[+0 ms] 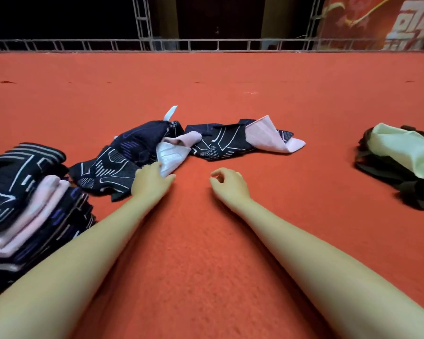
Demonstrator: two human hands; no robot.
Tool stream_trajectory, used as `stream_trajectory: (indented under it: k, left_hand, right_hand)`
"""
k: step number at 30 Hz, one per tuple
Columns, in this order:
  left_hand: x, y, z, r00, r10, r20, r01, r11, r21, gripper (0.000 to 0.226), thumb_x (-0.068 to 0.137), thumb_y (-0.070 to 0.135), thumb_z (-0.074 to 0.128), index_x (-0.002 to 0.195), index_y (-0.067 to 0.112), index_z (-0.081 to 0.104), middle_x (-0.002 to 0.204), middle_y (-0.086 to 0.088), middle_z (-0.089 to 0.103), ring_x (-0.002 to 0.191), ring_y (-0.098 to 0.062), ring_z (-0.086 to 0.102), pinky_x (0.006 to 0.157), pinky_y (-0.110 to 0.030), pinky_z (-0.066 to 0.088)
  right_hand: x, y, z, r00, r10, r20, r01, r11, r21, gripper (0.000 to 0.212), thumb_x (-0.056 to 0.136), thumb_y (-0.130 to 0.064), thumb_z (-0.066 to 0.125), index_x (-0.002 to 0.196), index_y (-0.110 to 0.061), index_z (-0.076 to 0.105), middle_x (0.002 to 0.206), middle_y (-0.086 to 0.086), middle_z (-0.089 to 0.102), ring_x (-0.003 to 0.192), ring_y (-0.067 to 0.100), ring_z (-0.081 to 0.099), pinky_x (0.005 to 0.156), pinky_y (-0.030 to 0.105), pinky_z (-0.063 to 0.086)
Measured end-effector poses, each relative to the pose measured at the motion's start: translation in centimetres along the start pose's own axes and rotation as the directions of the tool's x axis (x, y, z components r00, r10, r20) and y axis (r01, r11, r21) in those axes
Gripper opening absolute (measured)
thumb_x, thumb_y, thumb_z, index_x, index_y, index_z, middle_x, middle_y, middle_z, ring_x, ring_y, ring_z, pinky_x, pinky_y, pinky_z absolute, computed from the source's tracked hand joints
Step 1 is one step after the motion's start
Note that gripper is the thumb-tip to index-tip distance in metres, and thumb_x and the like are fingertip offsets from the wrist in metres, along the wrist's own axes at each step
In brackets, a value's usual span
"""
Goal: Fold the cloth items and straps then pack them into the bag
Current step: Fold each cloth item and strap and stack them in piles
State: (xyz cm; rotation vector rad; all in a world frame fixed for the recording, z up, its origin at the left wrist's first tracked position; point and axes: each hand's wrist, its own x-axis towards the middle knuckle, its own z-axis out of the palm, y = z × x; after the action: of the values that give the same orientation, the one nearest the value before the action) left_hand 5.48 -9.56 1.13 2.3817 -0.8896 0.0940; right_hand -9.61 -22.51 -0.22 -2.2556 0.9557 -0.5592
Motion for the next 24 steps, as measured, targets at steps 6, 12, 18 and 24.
stream_trajectory:
  k: [6, 12, 18, 24]
  left_hand:
    - [-1.2, 1.8, 0.2, 0.988, 0.054, -0.143, -0.079, 0.981, -0.178, 0.022, 0.083, 0.011, 0.047, 0.088, 0.014, 0.069, 0.08, -0.015, 0.064, 0.081, -0.037, 0.058, 0.062, -0.035, 0.037]
    - [-6.8, 7.8, -3.4, 0.975, 0.139, -0.171, -0.21, 0.82, -0.533, 0.049, 0.077, 0.019, 0.037, 0.118, 0.02, 0.064, 0.111, -0.006, 0.062, 0.103, -0.019, 0.055, 0.089, -0.028, 0.042]
    - [-11.0, 14.0, -8.8, 0.969, 0.153, -0.193, -0.244, 0.708, -0.662, 0.045, 0.09, -0.002, 0.041, 0.133, 0.008, 0.053, 0.132, 0.007, 0.05, 0.118, 0.002, 0.042, 0.102, -0.01, 0.03]
    - [-13.7, 17.2, -11.4, 0.972, 0.166, -0.168, -0.233, 0.568, -0.789, 0.044, 0.091, 0.0, 0.041, 0.132, 0.009, 0.052, 0.132, 0.004, 0.054, 0.118, 0.009, 0.049, 0.106, -0.042, 0.041]
  right_hand:
    - [-0.1, 0.8, -0.5, 1.0, -0.013, -0.027, 0.021, 0.952, 0.307, 0.022, 0.09, -0.022, 0.054, 0.108, -0.017, 0.065, 0.108, 0.0, 0.067, 0.101, 0.019, 0.06, 0.093, 0.032, 0.045]
    - [-2.5, -0.3, -3.5, 0.981, 0.165, 0.103, -0.188, 0.67, 0.718, 0.014, 0.098, -0.029, 0.045, 0.088, -0.025, 0.053, 0.09, 0.001, 0.056, 0.082, 0.016, 0.053, 0.067, 0.025, 0.042]
    - [-6.8, -0.8, -5.1, 0.917, 0.165, 0.363, -0.398, 0.441, 0.805, 0.051, 0.092, -0.055, 0.043, 0.132, -0.024, 0.048, 0.106, 0.012, 0.063, 0.096, 0.026, 0.062, 0.089, 0.037, 0.048]
    - [-11.1, 0.2, -8.8, 0.896, 0.122, 0.426, -0.435, 0.059, 0.898, 0.021, 0.094, -0.023, 0.051, 0.092, -0.005, 0.061, 0.072, 0.011, 0.068, 0.063, 0.021, 0.066, 0.066, 0.03, 0.051]
